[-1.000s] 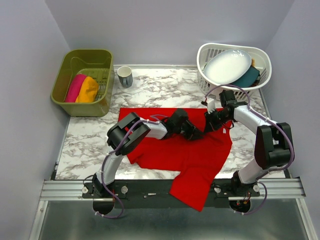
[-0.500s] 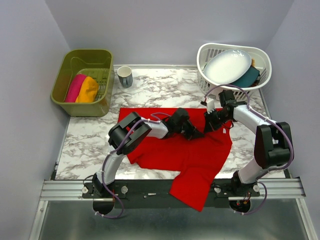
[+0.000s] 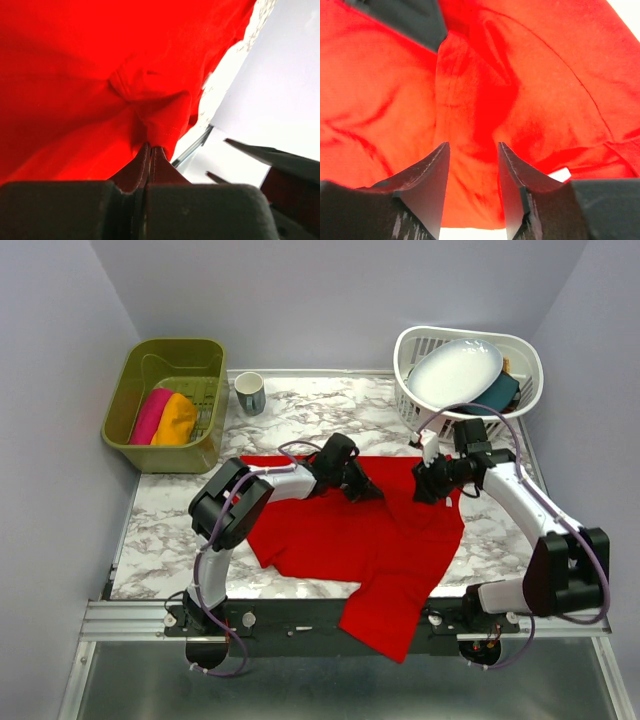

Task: Roll the t-shirts
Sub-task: Fold the T-shirt at the center of the board.

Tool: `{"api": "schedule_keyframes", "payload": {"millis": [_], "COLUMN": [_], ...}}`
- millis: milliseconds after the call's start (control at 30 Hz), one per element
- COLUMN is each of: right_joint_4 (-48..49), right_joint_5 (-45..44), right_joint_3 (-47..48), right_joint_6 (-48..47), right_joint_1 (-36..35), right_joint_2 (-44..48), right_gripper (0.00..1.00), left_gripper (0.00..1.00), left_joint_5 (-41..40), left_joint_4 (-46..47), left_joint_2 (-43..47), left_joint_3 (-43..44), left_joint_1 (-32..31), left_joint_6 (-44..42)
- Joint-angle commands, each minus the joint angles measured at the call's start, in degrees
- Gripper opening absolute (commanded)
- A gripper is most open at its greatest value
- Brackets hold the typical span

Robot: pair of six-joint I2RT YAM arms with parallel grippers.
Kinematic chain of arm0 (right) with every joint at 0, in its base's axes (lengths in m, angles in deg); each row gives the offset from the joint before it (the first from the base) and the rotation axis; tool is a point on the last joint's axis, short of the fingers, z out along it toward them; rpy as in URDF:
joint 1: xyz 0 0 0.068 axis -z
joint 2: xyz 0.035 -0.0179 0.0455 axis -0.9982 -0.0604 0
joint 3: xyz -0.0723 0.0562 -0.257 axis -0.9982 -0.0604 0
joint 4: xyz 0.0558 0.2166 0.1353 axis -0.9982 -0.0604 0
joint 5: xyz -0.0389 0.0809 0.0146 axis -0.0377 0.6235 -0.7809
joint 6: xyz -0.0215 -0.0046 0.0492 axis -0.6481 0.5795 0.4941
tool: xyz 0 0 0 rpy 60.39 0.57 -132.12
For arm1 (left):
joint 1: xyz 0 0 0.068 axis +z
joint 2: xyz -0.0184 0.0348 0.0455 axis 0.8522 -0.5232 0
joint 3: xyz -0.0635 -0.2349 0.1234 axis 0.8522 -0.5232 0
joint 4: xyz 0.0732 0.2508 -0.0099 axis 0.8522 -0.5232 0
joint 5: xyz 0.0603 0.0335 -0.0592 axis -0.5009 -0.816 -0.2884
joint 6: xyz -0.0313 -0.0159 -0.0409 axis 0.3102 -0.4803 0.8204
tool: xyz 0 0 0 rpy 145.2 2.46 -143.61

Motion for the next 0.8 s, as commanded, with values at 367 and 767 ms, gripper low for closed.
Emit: {"api": "schedule_keyframes", "payload": {"millis": [367,767], "right_joint_4": [-3.8,4.5], "right_joint_5": [7.4,9.5], "right_joint_3": [-19.4,-19.4], "right_joint_6": [-35.9,-37.4], "right_joint_1": [-1.6,-5.9], "right_joint_2": [17.0,9.2], "right_gripper": [0.47,0.47], "left_gripper": [0.00,0.00], "left_joint_5": [2.7,0.8], "left_joint_4": [-0.5,-0.8], "left_joint_2": [2.1,2.5], "left_joint_3": [-4.3,-4.2], "left_joint_1": [-1.6,-1.6], "left_joint_6": [-7.1,-11.8]}}
